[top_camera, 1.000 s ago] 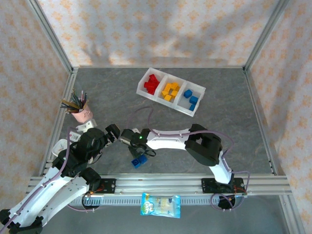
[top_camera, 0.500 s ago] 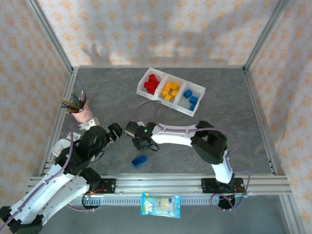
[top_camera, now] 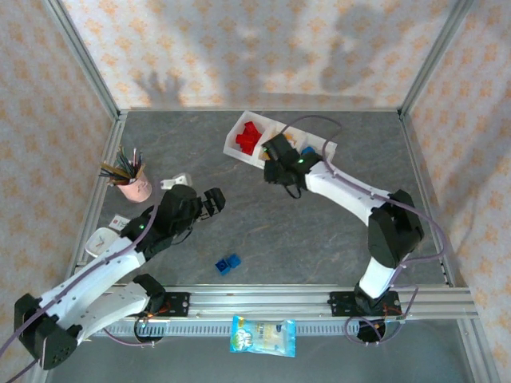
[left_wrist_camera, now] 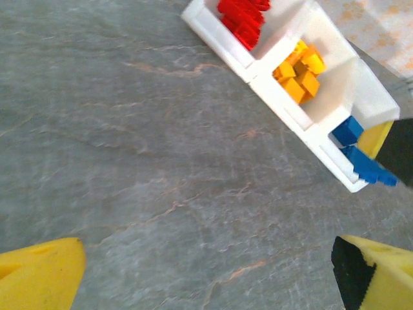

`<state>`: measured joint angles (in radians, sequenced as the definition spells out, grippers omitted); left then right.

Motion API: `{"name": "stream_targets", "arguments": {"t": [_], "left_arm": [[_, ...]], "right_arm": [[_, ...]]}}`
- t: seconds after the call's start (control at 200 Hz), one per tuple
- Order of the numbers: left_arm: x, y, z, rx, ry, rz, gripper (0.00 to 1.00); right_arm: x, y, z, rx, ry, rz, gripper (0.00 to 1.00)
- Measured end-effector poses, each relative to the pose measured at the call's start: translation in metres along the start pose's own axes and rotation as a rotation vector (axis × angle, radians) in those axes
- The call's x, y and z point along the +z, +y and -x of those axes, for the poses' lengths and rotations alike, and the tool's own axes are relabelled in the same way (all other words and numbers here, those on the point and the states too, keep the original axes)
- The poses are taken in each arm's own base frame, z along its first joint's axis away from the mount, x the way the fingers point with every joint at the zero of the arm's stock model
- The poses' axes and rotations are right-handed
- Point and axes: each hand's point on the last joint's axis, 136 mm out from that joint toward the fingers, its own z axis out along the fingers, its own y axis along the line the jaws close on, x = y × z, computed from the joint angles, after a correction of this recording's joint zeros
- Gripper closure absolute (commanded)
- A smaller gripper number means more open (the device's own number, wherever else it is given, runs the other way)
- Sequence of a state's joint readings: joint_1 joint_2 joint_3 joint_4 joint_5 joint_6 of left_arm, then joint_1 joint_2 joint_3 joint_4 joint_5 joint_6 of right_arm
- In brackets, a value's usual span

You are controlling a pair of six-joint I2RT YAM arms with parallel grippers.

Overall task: Sort the legos into containers by color
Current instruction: Place the lego in the container.

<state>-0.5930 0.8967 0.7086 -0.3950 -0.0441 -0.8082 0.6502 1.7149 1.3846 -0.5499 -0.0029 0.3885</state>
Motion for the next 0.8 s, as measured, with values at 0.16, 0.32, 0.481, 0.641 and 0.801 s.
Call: {"name": "stream_targets", "arguments": {"t": [0.16,0.32,0.481,0.641,0.801], "left_arm": [[0.018,-0.029,0.011,0.029,-0.01,-0.062,0.01],[0.036,-0.048,0.016,0.044,-0.006,-0.1,0.01],[0.048,-0.058,0.018,0.061,-0.003,-0.115,0.01],[0.05,-0.065,0.02,0.064,0.0,-0.13,0.01],[0.049,-0.067,0.022,0.066,-0.004,-0.137,0.01]], "right_arm": [[0.008,-0.067,0.04,0.134,-0.054,-0.093,0.71],[0.017,-0.122,0.068,0.239,-0.105,-0.167,0.7],[0.057,-0.145,0.073,0.253,-0.074,-0.211,0.65],[0.087,-0.143,0.08,0.225,-0.051,-0.216,0.51],[0.084,-0.138,0.088,0.209,-0.066,-0.197,0.4]]}}
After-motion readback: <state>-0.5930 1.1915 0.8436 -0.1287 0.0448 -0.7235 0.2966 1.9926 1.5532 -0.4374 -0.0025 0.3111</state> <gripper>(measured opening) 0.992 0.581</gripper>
